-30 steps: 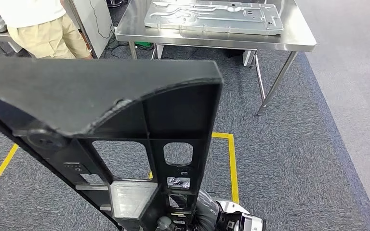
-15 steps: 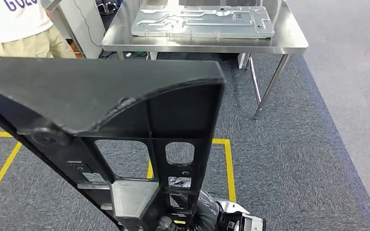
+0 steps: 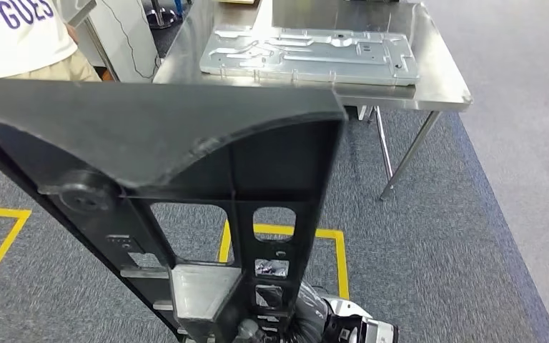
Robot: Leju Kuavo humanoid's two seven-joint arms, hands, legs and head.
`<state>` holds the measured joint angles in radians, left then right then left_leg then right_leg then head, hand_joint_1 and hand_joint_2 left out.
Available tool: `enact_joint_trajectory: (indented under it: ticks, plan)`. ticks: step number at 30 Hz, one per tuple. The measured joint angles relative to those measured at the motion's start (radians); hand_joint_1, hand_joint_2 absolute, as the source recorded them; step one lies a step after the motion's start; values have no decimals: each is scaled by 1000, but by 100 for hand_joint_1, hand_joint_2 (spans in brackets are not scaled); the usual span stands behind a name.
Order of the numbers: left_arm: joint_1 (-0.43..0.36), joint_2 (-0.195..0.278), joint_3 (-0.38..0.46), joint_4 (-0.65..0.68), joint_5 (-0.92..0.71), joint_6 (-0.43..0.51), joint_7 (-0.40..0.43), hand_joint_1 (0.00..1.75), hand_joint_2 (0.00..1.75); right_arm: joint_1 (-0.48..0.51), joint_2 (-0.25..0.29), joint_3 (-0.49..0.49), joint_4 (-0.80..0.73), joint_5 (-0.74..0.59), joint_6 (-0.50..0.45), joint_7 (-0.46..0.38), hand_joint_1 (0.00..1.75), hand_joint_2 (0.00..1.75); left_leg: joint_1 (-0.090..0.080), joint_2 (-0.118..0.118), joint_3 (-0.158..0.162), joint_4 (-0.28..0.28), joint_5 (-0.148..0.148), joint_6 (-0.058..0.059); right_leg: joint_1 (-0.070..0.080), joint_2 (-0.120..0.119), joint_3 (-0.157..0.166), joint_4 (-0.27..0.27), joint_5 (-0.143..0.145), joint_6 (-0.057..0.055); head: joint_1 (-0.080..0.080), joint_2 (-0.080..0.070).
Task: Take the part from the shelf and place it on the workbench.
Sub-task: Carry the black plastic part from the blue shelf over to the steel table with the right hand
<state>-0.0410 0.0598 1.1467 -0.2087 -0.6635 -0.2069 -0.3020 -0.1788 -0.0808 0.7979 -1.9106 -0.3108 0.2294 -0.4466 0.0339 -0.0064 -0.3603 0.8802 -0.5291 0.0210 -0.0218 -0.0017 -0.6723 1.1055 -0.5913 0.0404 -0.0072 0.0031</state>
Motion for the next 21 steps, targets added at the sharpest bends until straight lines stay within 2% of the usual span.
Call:
enact_joint_trajectory:
  ticks: [1,2,3,5,6,7,8,10,11,12,13,14,16,17,18,19,21]
  plan:
    - [0,0,0,0,-2,0,0,0,175,2,-1,-1,1,1,-1,0,175,175,2,-1,23,-6,-16,-6,-3,-9,5,-64,82,1,0,0]
    - [-2,0,0,0,-4,1,0,0,175,3,-2,-1,0,2,-1,-1,175,175,1,0,44,-15,-34,-14,-4,-17,12,-109,151,-1,0,0]
    - [-4,0,0,0,-5,1,-1,0,175,5,-2,-2,-2,3,-3,-1,175,175,0,1,67,-22,-43,-22,-5,-20,20,-135,192,-7,0,0]
    - [-13,3,0,-1,-6,0,-3,0,175,2,2,-2,-12,4,-4,-3,175,175,-1,4,86,-5,-40,-38,-4,-12,35,-137,191,-26,-1,0]
    - [-18,4,0,-2,-6,0,-4,0,175,0,6,-2,-18,4,-4,-4,175,175,1,5,82,27,-32,-42,-5,-7,44,-137,194,-37,-1,0]
    - [-22,5,0,-2,-6,0,-5,0,175,-2,9,-2,-22,4,-4,-5,175,175,3,5,58,77,-38,-44,-3,-5,54,-136,196,-48,-2,0]
    - [-25,5,0,-2,-7,0,-6,0,175,-1,12,-2,-24,4,-4,-5,175,175,5,5,25,137,-60,-46,-1,-5,63,-136,198,-58,-3,0]
    - [-23,6,0,-2,-7,0,-7,0,175,3,11,-2,-21,4,-5,-5,175,175,4,5,-60,263,-134,-48,7,-1,79,-134,186,-70,-3,0]
    - [-18,6,0,-2,-6,0,-7,0,175,7,11,-2,-19,4,-5,-4,175,175,3,5,-100,301,-170,-46,12,2,86,-133,179,-73,-3,0]
    - [-12,6,0,-2,-6,1,-6,0,175,9,10,-2,-17,4,-5,-4,175,175,0,5,-130,314,-191,-40,16,5,95,-132,171,-73,-3,0]
    - [-8,6,0,-2,-6,1,-7,0,175,11,9,-2,-16,4,-5,-4,175,175,-3,5,-147,297,-189,-31,21,7,106,-132,163,-73,-3,0]
    - [-5,6,0,-2,-7,1,-7,0,175,12,9,-2,-16,4,-5,-4,175,175,-8,5,-154,254,-161,-22,25,8,119,-132,153,-73,-3,0]
    - [1,8,0,-2,-7,1,-11,0,175,12,8,-2,-15,4,-4,-4,175,175,-24,6,-158,147,-39,2,31,6,142,-133,134,-71,-3,0]
    - [5,9,0,-2,-8,1,-13,0,175,13,8,-3,-14,4,-3,-5,175,175,-34,4,-159,108,12,11,31,7,150,-135,127,-68,-4,0]
    - [8,10,0,-1,-8,1,-14,0,175,13,8,-3,-13,4,-1,-5,175,175,-41,4,-160,85,48,19,30,9,157,-136,123,-64,-5,0]
    - [9,11,0,-1,-9,0,-15,0,175,14,7,-4,-12,4,0,-6,175,175,-44,2,-158,76,55,23,30,11,160,-130,125,-58,-6,0]
    - [5,12,0,-1,-10,0,-17,0,175,14,7,-5,-12,5,0,-6,175,175,-40,0,-136,55,57,29,29,12,150,-96,134,-47,-7,0]
